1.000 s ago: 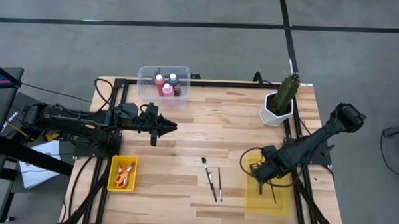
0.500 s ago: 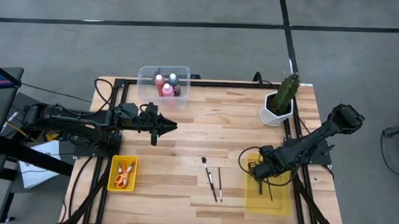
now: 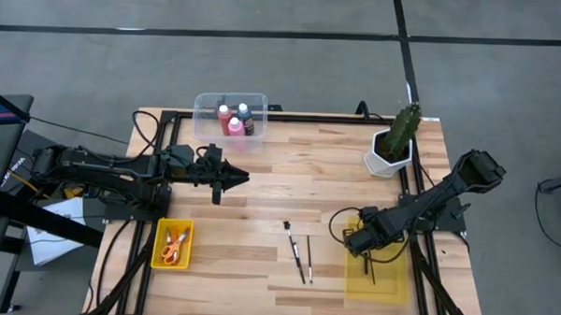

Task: Pick & Place Paint Supplies
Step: Put the eyeshadow brush into the yellow bin, then put the brow brush into the yellow bin

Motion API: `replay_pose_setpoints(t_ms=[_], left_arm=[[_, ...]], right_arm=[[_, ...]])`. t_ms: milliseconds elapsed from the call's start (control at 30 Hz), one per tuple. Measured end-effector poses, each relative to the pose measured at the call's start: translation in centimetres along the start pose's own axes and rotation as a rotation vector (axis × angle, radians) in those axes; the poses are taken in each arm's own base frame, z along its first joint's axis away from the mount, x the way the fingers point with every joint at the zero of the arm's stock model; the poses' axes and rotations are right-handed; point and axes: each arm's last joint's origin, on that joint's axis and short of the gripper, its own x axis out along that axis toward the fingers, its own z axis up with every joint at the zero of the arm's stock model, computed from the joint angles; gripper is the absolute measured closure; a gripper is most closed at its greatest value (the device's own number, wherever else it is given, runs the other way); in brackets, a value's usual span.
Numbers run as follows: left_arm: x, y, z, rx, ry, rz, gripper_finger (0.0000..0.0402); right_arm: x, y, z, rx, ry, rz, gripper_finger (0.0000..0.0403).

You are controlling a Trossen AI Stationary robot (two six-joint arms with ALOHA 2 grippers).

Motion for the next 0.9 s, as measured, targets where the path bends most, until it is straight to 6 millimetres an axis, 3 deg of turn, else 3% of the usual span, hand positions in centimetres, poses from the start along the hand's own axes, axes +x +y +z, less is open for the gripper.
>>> replay_pose_setpoints(t_ms=[400, 900], left_arm=[[0.0, 0.0, 0.0, 0.000, -0.001, -0.001, 0.0325], [0.0, 0.0, 0.0, 0.000, -0.003, -0.002, 0.0325]], right_arm=[[0.0, 0.0, 0.1, 0.010, -0.007, -0.002, 0.0393], [-0.3, -0.8, -0.9, 0.084, -0.089, 0.023, 0.0351]])
